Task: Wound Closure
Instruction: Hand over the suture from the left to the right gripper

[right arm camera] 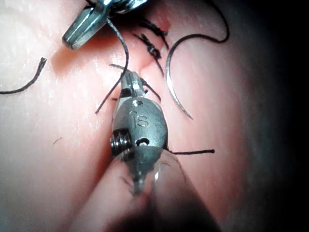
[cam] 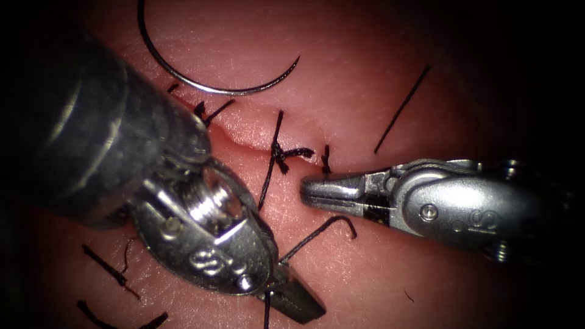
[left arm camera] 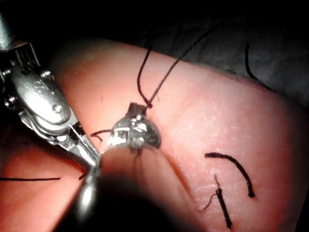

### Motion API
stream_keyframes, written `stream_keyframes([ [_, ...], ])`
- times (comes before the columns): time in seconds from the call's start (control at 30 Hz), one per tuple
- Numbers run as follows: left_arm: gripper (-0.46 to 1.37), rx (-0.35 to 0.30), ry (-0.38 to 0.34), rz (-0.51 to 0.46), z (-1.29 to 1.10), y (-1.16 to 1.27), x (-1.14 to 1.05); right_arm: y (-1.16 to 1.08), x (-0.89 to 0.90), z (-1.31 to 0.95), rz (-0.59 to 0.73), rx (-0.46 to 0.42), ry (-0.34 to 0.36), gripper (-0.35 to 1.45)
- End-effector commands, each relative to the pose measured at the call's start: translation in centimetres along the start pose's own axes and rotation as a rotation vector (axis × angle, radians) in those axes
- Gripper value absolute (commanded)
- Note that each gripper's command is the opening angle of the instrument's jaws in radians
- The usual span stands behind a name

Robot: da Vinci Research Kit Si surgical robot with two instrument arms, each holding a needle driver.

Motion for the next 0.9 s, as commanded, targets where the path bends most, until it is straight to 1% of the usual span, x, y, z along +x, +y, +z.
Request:
stream_keyframes([
  [0.03,-0.35,0.0,0.0,0.0,0.0,0.0,0.0,0.01,0.0,0.0,0.0,-0.003,0.0,-0.35],
  [0.13,-0.35,0.0,0.0,0.0,0.0,0.0,0.0,0.03,0.01,-0.01,0.003,-0.01,-0.007,-0.31],
  [0.3,-0.35,0.0,-0.001,-0.006,0.0,-0.01,0.01,0.13,0.02,-0.08,0.013,-0.048,-0.045,-0.12],
  [0.33,-0.35,0.0,-0.001,-0.006,0.01,-0.01,0.01,0.17,0.02,-0.14,0.032,-0.058,-0.055,-0.02],
  [0.37,-0.35,0.0,-0.001,-0.012,0.01,-0.01,0.01,0.18,0.03,-0.17,0.041,-0.061,-0.057,0.02],
  [0.43,-0.35,0.0,-0.001,-0.013,0.01,-0.01,0.01,0.21,0.04,-0.25,0.081,-0.063,-0.058,0.2],
  [0.6,-0.35,0.002,-0.002,-0.014,0.03,-0.03,0.02,0.21,0.06,-0.38,0.178,-0.06,-0.05,0.89],
  [0.7,-0.35,0.002,-0.003,-0.015,0.04,-0.04,0.02,0.17,0.08,-0.42,0.195,-0.071,-0.057,1.14],
  [0.77,-0.35,0.002,-0.003,-0.021,0.04,-0.04,0.02,0.13,0.12,-0.45,0.202,-0.085,-0.068,1.23],
  [0.9,-0.35,0.002,-0.003,-0.021,0.05,-0.05,0.02,0.05,0.18,-0.5,0.209,-0.108,-0.087,1.26],
])
